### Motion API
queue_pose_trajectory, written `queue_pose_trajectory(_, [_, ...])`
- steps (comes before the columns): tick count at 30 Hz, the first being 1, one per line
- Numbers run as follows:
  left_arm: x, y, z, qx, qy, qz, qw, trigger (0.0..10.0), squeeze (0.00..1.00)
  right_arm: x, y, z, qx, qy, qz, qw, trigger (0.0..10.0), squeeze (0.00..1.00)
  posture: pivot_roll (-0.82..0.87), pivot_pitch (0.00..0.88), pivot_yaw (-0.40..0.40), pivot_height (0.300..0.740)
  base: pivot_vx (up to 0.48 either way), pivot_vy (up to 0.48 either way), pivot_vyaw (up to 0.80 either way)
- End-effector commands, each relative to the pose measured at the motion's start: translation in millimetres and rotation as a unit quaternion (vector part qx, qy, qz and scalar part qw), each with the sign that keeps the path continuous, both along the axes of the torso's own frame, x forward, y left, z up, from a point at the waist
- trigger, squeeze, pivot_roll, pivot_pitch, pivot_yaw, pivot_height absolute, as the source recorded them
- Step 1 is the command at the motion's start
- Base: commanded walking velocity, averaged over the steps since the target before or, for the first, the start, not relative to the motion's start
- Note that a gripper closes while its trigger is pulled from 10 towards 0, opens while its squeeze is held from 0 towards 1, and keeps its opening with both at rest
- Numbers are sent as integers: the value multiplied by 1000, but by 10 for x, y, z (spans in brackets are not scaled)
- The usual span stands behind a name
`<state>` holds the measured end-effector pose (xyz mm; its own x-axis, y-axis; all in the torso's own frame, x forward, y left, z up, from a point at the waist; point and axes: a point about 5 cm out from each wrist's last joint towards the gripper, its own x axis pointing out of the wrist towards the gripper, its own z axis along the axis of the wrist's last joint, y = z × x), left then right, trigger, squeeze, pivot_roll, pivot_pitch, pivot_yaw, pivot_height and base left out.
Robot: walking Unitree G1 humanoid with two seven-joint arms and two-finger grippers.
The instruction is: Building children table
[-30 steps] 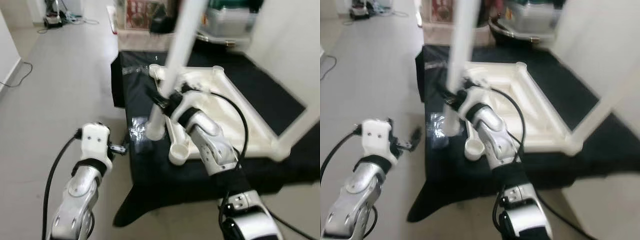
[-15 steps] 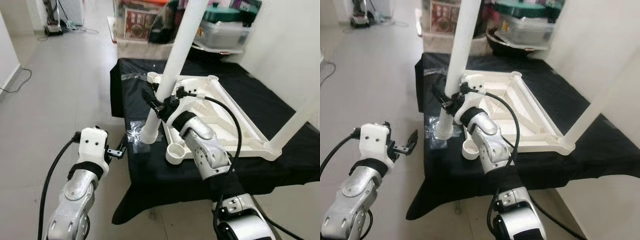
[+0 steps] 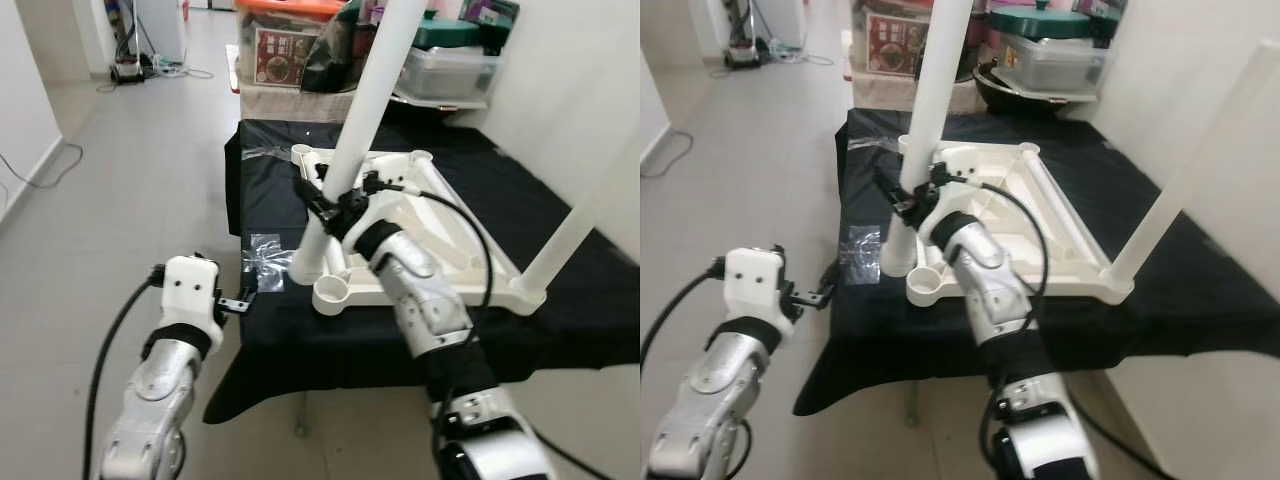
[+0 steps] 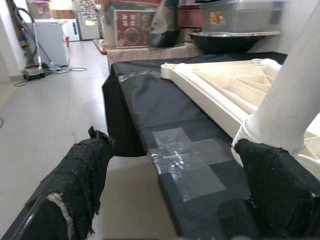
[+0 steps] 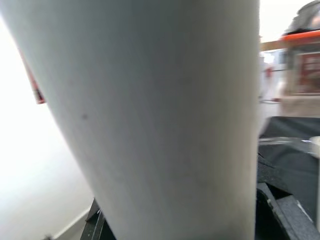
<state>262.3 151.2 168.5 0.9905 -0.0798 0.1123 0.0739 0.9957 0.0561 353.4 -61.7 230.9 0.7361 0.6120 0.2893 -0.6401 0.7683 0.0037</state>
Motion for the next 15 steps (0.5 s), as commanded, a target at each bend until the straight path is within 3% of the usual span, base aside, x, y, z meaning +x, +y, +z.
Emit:
queue_pose_trajectory(1, [0,14,-5,2,-2,4,1000,10000,0,2,-16,22,-3,-9,-3,1000,10000,0,117,0,-131,740,0,0,0])
queue_pose_trajectory(11, [-20,130,-16,-4,1,28,1000,10000,0,77,-97,21,-78,-36,22,996,10000,0,132,0,-142,740,0,0,0])
queue_pose_trajectory(14, [-38,148,-29,-2,3,32,999,10000,0,110,-178,51,-102,-44,27,993,10000,0,131,0,-141,740,0,0,0])
queue_pose_trajectory(15, [-50,147,-43,0,5,33,999,10000,0,132,-303,114,-120,-49,39,991,10000,0,127,0,-142,740,0,0,0])
